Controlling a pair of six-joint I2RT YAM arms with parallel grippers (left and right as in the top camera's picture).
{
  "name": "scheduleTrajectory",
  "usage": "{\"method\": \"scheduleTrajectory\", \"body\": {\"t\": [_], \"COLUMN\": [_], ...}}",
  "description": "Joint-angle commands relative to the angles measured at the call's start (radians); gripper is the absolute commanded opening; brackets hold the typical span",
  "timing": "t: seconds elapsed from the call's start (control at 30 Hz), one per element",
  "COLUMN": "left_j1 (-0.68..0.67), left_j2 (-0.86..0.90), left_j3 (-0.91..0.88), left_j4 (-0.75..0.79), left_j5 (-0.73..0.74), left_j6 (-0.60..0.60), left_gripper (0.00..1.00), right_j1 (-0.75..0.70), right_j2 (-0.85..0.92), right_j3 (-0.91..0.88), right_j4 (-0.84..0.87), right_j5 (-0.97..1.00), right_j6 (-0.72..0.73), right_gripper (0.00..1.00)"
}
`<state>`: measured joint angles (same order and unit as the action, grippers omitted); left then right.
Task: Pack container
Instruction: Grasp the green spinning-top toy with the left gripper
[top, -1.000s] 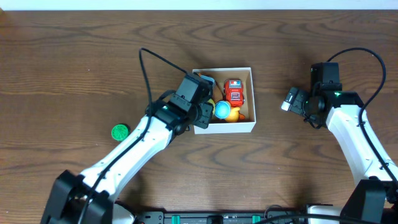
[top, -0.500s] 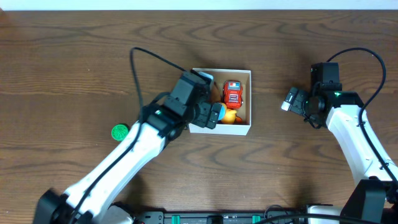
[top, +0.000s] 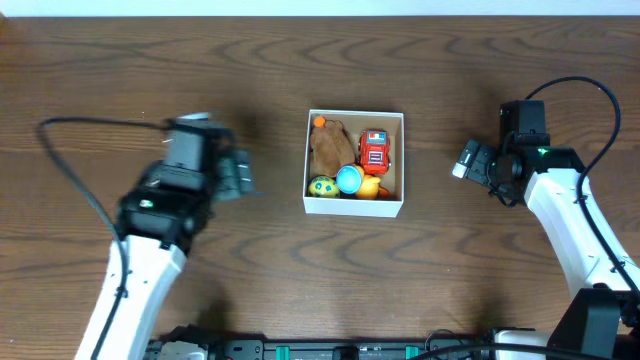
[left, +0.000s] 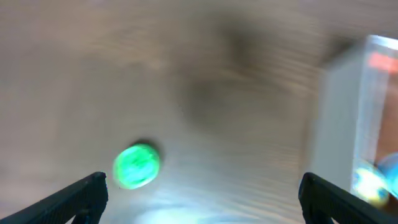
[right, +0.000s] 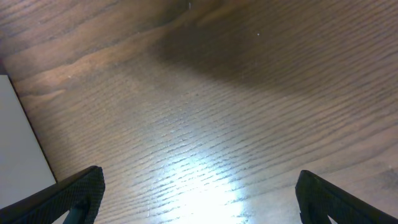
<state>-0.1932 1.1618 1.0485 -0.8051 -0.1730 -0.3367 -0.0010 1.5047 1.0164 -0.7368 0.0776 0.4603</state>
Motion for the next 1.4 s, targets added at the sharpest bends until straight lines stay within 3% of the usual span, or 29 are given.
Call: {"method": "scheduleTrajectory", "body": {"t": [0.0,0.3,0.67,0.97,1.13,1.37], "left_j1": [0.131,0.317,0.324,0.324,0.324,0.324], "left_j2": [0.03,0.269,0.542,0.604,0.604,0.603], "left_j3": [-0.029,-0.093,-0.093,-0.093,-0.093,-0.093], "left_j4": [-0.013,0.028,0.115,0.13,0.13,0.126], "left_j5": [0.024,0.169,0.238,0.238,0.238,0.238], "left_j6": [-0.098,-0.076,-0.031,-0.031,-0.031,-0.031], "left_gripper": [0.98,0.98,0.98,1.0,0.81,0.69], "right_j1": [-0.005,-0.005,-0.005,-0.005,-0.005,-0.005], "right_j2": [0.007,0.007,0.007,0.007,0.007,0.007], "right_j3": [0.01,0.01,0.01,0.01,0.01,0.01], "right_j4": [0.0,0.0,-0.005,-0.008,-0.008,-0.008], "right_j5": [0.0,0.0,0.0,0.0,0.0,0.0], "right_j6": [0.006,0.006,0.006,0.006,0.006,0.006], "right_gripper": [0.99,0.99,0.99,0.99,0.99,0.99]}}
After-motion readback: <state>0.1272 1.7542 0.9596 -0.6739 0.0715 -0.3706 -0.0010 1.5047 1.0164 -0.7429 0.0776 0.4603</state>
